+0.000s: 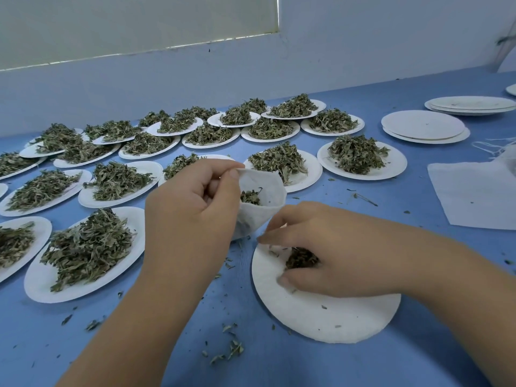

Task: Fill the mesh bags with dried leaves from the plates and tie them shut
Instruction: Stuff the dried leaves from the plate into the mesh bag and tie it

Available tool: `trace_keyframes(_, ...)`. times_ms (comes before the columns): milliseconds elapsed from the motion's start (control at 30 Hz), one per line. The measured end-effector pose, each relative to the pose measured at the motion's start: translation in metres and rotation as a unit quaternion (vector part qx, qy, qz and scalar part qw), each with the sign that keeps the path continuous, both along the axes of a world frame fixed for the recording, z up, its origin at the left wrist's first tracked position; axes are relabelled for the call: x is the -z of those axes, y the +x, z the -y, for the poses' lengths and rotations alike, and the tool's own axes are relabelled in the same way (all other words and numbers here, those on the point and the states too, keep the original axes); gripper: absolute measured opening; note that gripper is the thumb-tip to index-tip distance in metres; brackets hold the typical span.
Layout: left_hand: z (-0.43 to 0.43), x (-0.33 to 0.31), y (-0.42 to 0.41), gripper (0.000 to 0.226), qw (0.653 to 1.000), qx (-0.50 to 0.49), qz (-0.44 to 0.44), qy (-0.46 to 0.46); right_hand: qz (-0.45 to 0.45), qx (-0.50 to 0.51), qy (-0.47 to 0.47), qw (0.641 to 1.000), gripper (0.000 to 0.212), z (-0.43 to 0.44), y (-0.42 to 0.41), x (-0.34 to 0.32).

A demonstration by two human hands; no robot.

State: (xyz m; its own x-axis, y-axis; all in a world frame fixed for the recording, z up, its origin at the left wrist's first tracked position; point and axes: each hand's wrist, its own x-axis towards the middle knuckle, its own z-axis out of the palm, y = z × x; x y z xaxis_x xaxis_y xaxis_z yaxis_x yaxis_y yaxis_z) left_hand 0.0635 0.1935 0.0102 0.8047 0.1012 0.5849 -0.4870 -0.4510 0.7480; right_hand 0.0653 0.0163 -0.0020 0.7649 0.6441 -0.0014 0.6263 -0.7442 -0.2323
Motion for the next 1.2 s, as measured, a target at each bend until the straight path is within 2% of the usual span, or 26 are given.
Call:
trace_keyframes(133, 0.000, 0.000, 0.000, 0.020, 1.000, -0.001, -0.002, -0.001, 0.007, -0.014, -0.012, 1.000, 0.040, -0.002, -0.001, 0.004)
trace_keyframes(333, 0.000, 0.001, 0.000, 0.022, 1.000, 0.004, -0.005, 0.000, -0.059, 0.034, 0.026, 0.997, 0.022, 0.014, 0.001, -0.014)
trace_keyframes(533, -0.001, 0.001, 0.000, 0.023, 1.000, 0.002, -0.002, 0.004, -0.076, 0.132, -0.014, 0.988, 0.048, 0.029, 0.005, -0.026)
trace_keyframes(667, 0.000, 0.001, 0.000, 0.021, 1.000, 0.000, 0.007, 0.013, -0.104, 0.148, -0.036, 0.983, 0.058, 0.026, 0.003, -0.022)
trace_keyframes(933, -0.001, 0.003, 0.002, 0.021, 1.000, -0.001, 0.014, 0.020, -0.117, 0.119, -0.014, 0.986, 0.049, 0.015, -0.002, -0.015)
trace_keyframes(1067, -0.001, 0.003, 0.003, 0.021, 0.999, 0.001, 0.019, 0.028, -0.104, 0.119, -0.008, 0.987, 0.053, 0.015, -0.001, -0.014)
trace_keyframes(1200, -0.002, 0.004, 0.002, 0.023, 0.998, -0.002, 0.038, 0.040, -0.092, 0.101, -0.006, 0.991, 0.048, 0.011, -0.002, -0.010)
